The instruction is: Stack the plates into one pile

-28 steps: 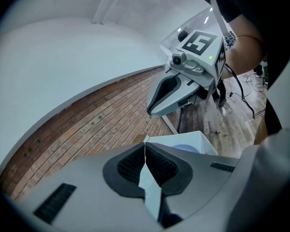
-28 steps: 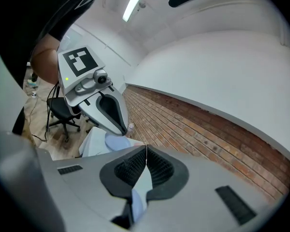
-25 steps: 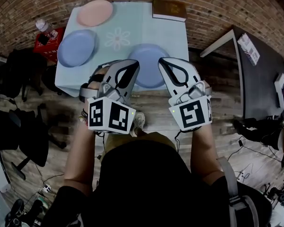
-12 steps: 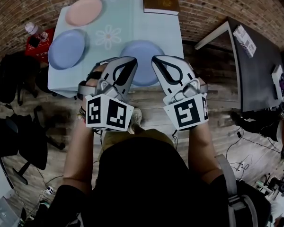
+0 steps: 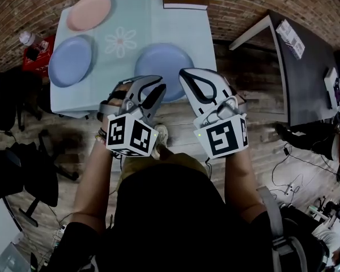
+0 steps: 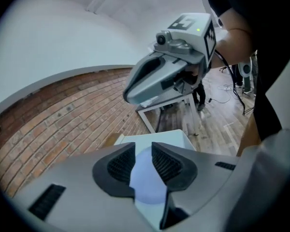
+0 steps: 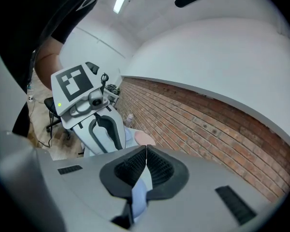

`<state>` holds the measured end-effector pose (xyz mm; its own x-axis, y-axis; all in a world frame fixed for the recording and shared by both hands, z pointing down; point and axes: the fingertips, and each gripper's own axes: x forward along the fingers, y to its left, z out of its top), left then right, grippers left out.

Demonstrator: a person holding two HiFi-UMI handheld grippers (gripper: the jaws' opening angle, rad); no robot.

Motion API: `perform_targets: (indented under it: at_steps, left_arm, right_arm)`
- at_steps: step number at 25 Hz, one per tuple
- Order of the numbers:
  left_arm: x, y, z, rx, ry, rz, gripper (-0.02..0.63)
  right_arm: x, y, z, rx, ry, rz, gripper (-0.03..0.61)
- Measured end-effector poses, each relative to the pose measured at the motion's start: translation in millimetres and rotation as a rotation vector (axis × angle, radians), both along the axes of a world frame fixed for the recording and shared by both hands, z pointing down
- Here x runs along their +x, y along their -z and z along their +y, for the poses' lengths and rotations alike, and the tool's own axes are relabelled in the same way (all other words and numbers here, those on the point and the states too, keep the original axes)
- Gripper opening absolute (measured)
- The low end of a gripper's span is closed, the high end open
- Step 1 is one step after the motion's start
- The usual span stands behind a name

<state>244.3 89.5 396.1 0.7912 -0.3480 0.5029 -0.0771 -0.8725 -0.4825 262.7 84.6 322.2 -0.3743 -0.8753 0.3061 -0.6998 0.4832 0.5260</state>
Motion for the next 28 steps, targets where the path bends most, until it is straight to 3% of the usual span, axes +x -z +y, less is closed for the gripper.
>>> perform_targets:
  at_steps: [1,2,6,11,28]
  left_arm:
    - [2,-10,5,-0.017,-0.02,-0.022,0.119]
    - [4,-20,9,-0.03,-0.037,-0.041,0.134]
    - [6,-66,21,-0.048,-0.067,-0.138,0.15]
    - [11,-117,29,-0.05,-0.096,-0.234,0.152]
    - [25,-220,31,-0.014,-0.116,-0.408,0.153]
  right_arm:
    - [2,-2,0,-0.007,-0.005,-0.002,0.035]
    - [5,-4,1,-0.012,-0.011,-0.003,0.035]
    - [17,-9,4,-0.027,-0.041,-0.008,0.035]
    - [31,-19,14,-0.058,-0.07,0.007,0.035]
    - [54,-38,49,-0.113,-0.136,0.038,0.035]
